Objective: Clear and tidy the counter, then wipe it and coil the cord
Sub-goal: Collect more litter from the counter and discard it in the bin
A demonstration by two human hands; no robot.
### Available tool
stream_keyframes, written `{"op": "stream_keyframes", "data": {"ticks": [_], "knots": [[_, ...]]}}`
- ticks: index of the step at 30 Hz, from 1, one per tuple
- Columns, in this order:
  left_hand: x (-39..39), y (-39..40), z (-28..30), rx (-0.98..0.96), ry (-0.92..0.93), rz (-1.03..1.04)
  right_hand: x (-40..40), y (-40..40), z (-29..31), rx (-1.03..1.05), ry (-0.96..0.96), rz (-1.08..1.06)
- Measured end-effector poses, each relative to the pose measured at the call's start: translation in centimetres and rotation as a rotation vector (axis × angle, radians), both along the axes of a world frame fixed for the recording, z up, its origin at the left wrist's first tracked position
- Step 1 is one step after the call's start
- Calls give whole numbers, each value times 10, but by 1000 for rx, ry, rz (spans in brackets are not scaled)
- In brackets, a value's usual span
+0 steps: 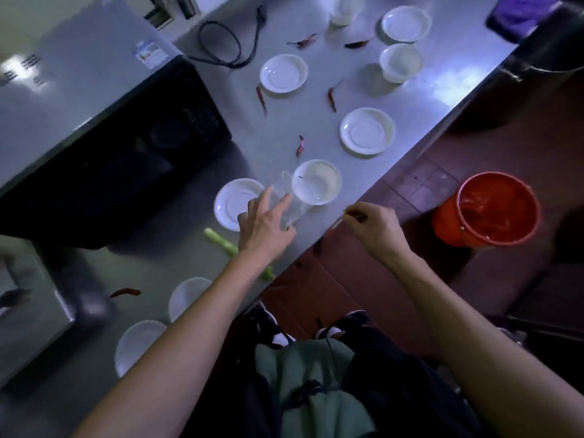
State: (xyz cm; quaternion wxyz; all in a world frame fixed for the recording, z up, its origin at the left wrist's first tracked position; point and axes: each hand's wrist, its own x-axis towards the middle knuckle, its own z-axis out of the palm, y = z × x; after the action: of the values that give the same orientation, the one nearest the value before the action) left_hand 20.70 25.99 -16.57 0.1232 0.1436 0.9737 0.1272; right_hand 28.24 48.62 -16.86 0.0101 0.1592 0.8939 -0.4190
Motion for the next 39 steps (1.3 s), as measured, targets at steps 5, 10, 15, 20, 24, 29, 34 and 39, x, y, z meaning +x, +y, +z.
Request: {"op": "stream_keyframes", "data": {"ticks": [5, 10, 15, 20, 24, 29, 34, 39], "knots": [[6, 109, 1, 23, -6, -153, 42, 97, 0, 78, 24, -119], [18, 213, 2, 9, 11, -340, 92, 183, 4, 94, 3, -310], [33, 292, 1, 5, 36, -531, 139, 237, 8, 95, 6, -497], [44, 350, -17, -23, 26, -698, 170, 267, -2, 66, -70, -617], [43, 395, -40, -58, 7, -811, 185, 290, -11, 55, -170, -645], [21, 461, -72, -88, -55, -911, 174, 337, -29, 81, -277, -692], [-23, 529, -104, -120, -110, -979, 129, 397, -54, 43, -384, -732], [-63, 579, -123, -204, -183, -1060, 87, 442, -71, -44, -456, -805]]}}
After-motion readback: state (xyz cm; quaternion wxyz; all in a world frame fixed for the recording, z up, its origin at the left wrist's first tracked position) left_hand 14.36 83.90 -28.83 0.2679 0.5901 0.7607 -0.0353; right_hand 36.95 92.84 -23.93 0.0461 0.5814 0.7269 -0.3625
